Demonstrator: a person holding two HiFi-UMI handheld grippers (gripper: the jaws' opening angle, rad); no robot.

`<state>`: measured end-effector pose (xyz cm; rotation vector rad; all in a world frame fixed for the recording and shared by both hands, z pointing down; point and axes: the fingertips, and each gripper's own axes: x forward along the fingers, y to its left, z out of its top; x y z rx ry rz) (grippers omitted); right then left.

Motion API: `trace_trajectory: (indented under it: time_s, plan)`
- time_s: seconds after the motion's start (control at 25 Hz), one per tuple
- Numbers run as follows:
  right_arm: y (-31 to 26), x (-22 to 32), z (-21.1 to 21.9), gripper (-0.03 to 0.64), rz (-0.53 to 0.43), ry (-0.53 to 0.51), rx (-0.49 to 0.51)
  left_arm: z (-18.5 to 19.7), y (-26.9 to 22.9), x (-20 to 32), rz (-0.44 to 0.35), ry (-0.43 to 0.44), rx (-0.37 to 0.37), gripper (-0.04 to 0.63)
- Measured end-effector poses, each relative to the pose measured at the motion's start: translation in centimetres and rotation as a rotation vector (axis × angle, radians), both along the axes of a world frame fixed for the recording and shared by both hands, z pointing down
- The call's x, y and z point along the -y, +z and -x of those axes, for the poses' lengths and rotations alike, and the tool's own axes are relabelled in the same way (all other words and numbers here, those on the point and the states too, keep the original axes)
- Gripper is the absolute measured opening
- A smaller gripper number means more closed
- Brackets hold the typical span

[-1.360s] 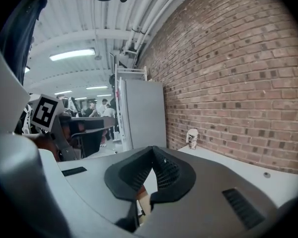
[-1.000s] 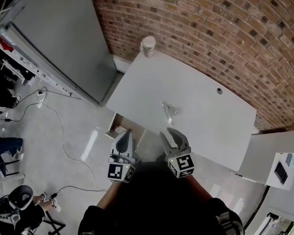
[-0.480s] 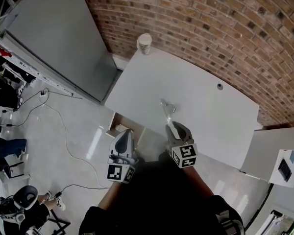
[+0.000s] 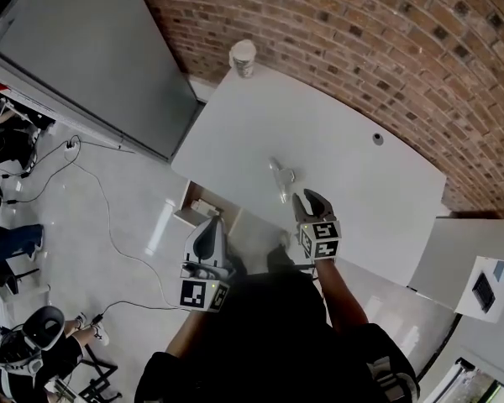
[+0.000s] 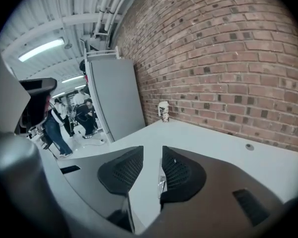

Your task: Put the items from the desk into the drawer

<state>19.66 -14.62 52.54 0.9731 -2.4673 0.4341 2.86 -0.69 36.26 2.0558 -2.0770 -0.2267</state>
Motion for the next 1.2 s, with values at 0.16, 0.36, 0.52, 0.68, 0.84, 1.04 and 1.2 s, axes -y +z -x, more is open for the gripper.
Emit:
trace_trajectory:
  time_s: [0.16,0.36,0.52,0.68,0.84,1.04,1.2]
  plan:
    - [3.5,1.8,-0.3,0.109,0.057,-0.001,-0.035,-0.7,0.3,0.8,0.012,-0.012,-0.017,0.002]
    - [8.0,3.7,-0.1,0.109,0.12,-0.006,-0.078,-1.6,0.7,1.4,0.009,-0.007,-0.008,0.002]
    - [11.4,4.3,0.3,0.109,0.183,-0.009,-0.107,-1.9,1.5,1.4,0.036,-0.007,0.003,0.002]
    - [14.7,5.1,0.4,0.109,0.25,0.007,-0.129,-1.7,1.8,2.0,0.042,-0.017,-0.005,0.002]
    - [17.0,6.1,0.6,0.109,0.299,0.021,-0.158,-1.5,1.9,2.9,0.034,-0.014,-0.019,0.002]
    - [19.5,6.6,1.0,0.109,0.351,0.024,-0.18,-0.8,2.4,3.3,0.048,-0.025,-0.033,0.002]
    - [20.2,7.2,1.2,0.109,0.378,0.036,-0.198,0.1,2.6,3.6,0.061,-0.043,-0.046,0.002]
